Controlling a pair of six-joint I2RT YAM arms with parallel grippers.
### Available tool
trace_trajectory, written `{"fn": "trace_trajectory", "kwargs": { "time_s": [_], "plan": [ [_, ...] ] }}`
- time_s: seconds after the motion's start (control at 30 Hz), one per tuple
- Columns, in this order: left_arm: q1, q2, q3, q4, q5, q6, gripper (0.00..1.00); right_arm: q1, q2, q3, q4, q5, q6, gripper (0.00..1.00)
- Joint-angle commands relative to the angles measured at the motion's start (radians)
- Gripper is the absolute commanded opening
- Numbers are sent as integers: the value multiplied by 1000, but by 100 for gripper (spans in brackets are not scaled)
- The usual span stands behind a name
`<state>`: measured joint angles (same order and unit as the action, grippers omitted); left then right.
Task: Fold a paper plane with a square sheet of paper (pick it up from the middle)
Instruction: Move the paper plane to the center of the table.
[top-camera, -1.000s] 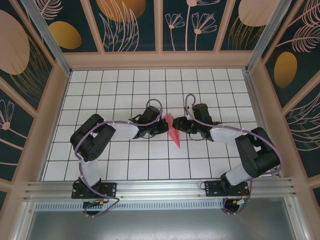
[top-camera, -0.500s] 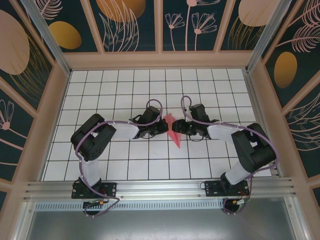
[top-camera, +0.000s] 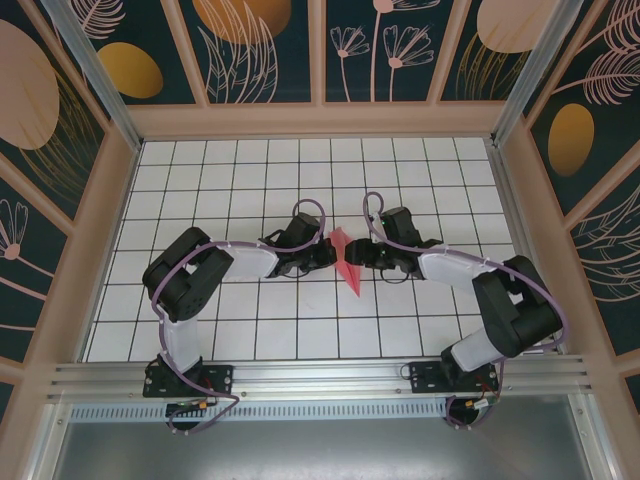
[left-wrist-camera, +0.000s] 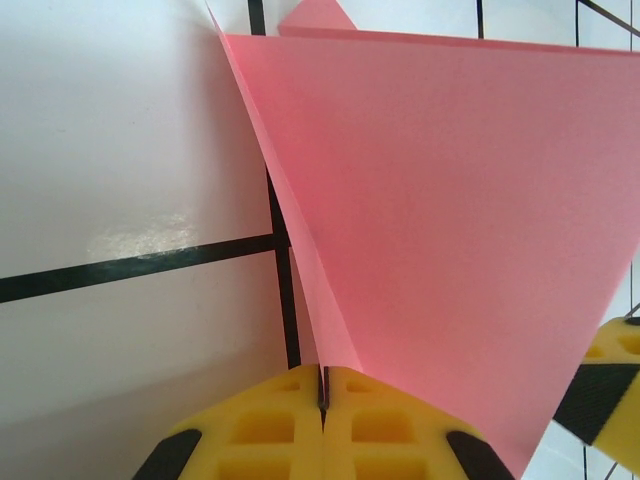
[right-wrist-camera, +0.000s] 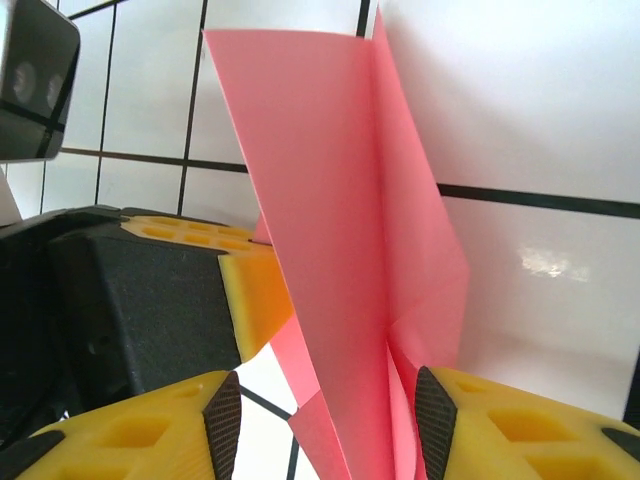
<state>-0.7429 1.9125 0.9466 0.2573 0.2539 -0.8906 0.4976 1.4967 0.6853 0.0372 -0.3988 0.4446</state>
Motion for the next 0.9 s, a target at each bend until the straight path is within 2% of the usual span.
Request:
{"fn": "trace_trajectory", "kwargs": {
  "time_s": [0.0,0.67,0.87],
  "plan": [
    [-5,11,-1,-14,-5,17,0,6,-10,19,-49,42,-35,53],
    [-6,10,2,-15,-2,15,0,44,50,26,-83,-44,-90,47],
    [-5,10,3,-13,1,15,0,74,69,35,-103,7,-101,47]
  ]
}}
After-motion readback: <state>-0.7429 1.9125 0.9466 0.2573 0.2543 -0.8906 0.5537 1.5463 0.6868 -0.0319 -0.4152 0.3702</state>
